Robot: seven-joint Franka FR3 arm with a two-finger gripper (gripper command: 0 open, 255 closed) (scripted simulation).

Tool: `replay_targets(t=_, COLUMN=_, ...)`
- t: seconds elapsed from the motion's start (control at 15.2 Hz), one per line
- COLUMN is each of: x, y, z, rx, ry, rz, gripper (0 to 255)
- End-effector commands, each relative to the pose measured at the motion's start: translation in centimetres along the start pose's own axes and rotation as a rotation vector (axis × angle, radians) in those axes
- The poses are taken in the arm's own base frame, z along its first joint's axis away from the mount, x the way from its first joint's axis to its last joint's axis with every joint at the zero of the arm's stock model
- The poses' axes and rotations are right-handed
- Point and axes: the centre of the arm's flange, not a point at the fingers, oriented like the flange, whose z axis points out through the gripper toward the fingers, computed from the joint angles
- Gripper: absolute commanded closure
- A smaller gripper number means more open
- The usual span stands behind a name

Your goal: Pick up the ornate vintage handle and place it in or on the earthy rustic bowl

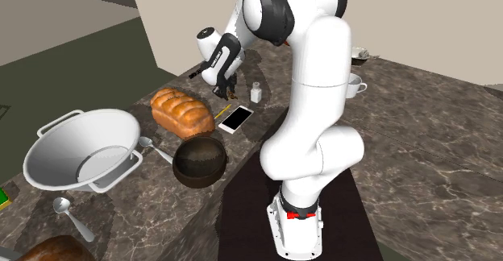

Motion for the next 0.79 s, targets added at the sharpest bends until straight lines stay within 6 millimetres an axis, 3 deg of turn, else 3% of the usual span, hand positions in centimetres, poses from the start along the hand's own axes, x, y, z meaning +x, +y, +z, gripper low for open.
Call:
replay_targets(t=0.0, x=0.0, y=-0.1, z=0.1, rx=0.001, ry=0.0, rz=-0.001, gripper=255)
replay_targets(t=0.13, x=0.0, y=-0.1, z=0.1, rx=0.001, ry=0.0, rz=-0.001, gripper=255)
replay_targets(t=0.73, x=0.0, y=1.2, z=-4.5, rx=0.001, ry=0.0, rz=-0.001, gripper=255)
